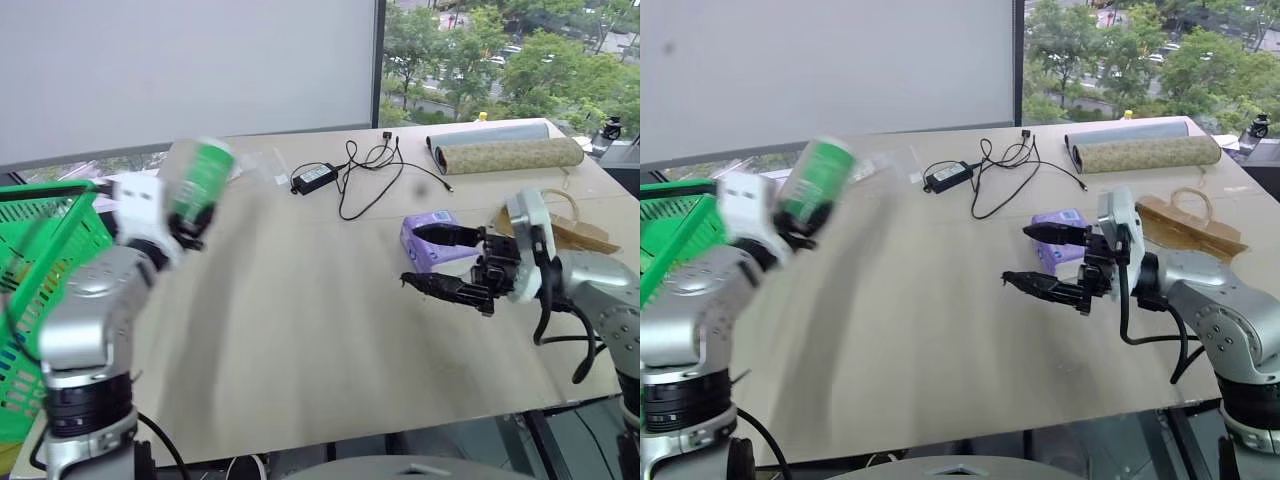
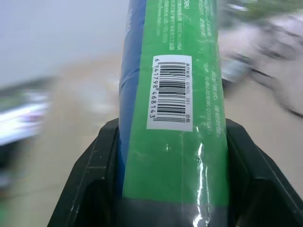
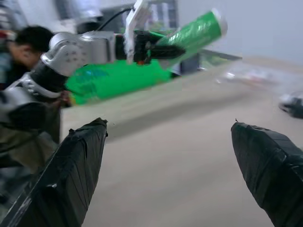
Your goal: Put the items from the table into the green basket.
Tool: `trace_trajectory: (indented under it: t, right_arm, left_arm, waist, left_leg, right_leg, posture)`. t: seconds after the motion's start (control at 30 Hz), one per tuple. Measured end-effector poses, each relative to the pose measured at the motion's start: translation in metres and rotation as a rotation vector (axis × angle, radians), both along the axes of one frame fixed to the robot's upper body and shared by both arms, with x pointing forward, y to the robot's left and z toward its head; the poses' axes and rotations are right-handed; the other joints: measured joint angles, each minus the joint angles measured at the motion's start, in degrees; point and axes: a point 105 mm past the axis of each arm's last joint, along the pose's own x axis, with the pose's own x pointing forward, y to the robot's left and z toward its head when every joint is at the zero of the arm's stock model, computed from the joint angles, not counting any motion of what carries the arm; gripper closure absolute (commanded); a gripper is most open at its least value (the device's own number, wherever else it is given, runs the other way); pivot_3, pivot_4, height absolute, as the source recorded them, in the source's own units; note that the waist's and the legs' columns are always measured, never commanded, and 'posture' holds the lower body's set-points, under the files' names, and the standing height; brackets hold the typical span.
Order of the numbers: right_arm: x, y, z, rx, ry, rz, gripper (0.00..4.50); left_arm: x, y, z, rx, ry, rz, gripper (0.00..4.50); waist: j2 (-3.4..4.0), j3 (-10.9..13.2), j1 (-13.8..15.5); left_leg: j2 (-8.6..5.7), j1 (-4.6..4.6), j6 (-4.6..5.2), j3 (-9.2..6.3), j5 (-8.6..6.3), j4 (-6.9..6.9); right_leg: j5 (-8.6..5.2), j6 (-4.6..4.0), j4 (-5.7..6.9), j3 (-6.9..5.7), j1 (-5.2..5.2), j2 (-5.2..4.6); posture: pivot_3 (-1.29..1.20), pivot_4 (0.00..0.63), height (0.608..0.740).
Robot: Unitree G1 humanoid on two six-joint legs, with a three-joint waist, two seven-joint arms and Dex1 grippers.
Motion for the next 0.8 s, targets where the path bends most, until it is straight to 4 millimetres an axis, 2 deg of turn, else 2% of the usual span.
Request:
trace_trajectory:
  t: [0.03,0.13,0.23,0.4,0.43,0.6,0.63,0.7,0.73,0.77,0.8]
  right_arm:
    - [0.000,0.001,0.000,0.000,0.001,0.003,0.00]
    - [0.007,0.017,0.012,0.028,-0.017,0.085,0.00]
    - [0.010,0.023,0.025,0.055,-0.060,0.118,0.00]
    - [0.011,0.031,0.026,0.068,-0.061,0.138,0.00]
    - [0.011,0.031,0.025,0.065,-0.062,0.135,0.00]
    - [0.012,0.026,0.016,0.058,-0.038,0.100,0.00]
    - [0.014,0.022,0.014,0.045,-0.046,0.076,0.00]
    - [0.026,0.008,0.003,-0.032,-0.089,-0.034,0.00]
    - [0.037,-0.004,-0.004,-0.099,-0.131,-0.119,0.00]
    - [0.050,-0.019,-0.013,-0.182,-0.157,-0.214,0.00]
    - [0.058,-0.028,-0.019,-0.229,-0.160,-0.264,0.00]
  left_arm:
    - [-0.002,0.004,0.001,0.001,-0.002,0.019,2.48]
    - [-0.029,0.046,0.005,0.029,0.030,0.202,2.48]
    - [-0.054,0.081,0.005,0.054,0.069,0.331,2.48]
    - [-0.065,0.104,-0.001,0.048,0.074,0.393,0.13]
    - [-0.065,0.107,0.000,0.065,0.072,0.404,0.02]
    - [-0.062,0.116,0.013,0.087,0.027,0.455,0.02]
    - [-0.056,0.111,0.017,0.062,-0.008,0.427,0.02]
    - [-0.030,0.080,0.028,-0.045,-0.127,0.252,0.02]
    - [-0.016,0.050,0.032,-0.091,-0.160,0.093,0.02]
    - [-0.007,0.010,0.032,-0.121,-0.154,-0.116,0.02]
    - [-0.004,-0.016,0.028,-0.139,-0.129,-0.247,0.02]
  waist:
    - [0.00,0.00,0.15]
    - [-0.13,0.00,0.82]
    - [-0.21,-0.05,2.27]
    - [-0.53,-0.27,5.30]
    - [-0.61,-0.31,5.61]
    - [-0.74,-0.44,5.40]
    - [-0.76,-0.45,5.36]
    - [-0.87,-0.54,5.82]
    - [-0.91,-0.58,5.83]
    - [-0.93,-0.60,5.60]
    - [-0.92,-0.60,5.22]
  left_leg:
    - [-0.01,0.00,0.00,0.01,0.00,0.00]
    - [-0.04,-0.06,-0.02,0.02,0.01,0.00]
    - [-0.03,-0.06,-0.03,-0.06,0.00,-0.05]
    - [-0.12,-0.07,-0.06,-0.23,0.00,-0.06]
    - [-0.14,-0.07,-0.06,-0.24,0.00,-0.07]
    - [-0.16,-0.07,-0.08,-0.18,-0.01,-0.16]
    - [-0.16,-0.08,-0.08,-0.19,-0.01,-0.18]
    - [-0.25,-0.10,-0.11,-0.25,0.01,-0.17]
    - [-0.32,-0.11,-0.12,-0.22,0.01,-0.17]
    - [-0.39,-0.11,-0.13,-0.15,0.02,-0.17]
    - [-0.41,-0.11,-0.16,-0.05,0.04,-0.17]
  right_leg:
    - [0.00,0.00,0.00,0.00,-0.02,-0.01]
    - [0.01,0.00,0.03,-0.02,-0.11,-0.04]
    - [0.00,-0.02,0.00,-0.11,-0.12,-0.06]
    - [-0.01,-0.03,-0.02,-0.30,-0.09,-0.22]
    - [-0.01,-0.04,-0.02,-0.31,-0.09,-0.24]
    - [-0.01,-0.04,-0.01,-0.23,-0.09,-0.29]
    - [-0.01,-0.04,-0.02,-0.24,-0.09,-0.30]
    - [0.00,-0.03,-0.04,-0.39,-0.06,-0.42]
    - [0.00,-0.02,-0.05,-0.36,-0.05,-0.51]
    - [0.00,-0.02,-0.05,-0.32,-0.05,-0.60]
    - [0.00,-0.02,-0.06,-0.26,-0.07,-0.64]
  posture:
    - [0.07,0.000,0.740]
    - [0.09,0.000,0.740]
    - [0.09,0.000,0.740]
    - [0.06,0.000,0.740]
    - [0.06,0.000,0.740]
    - [0.03,0.000,0.740]
    - [0.02,0.000,0.740]
    - [0.01,0.000,0.740]
    - [-0.01,0.000,0.740]
    - [-0.02,0.000,0.740]
    - [-0.02,0.000,0.740]
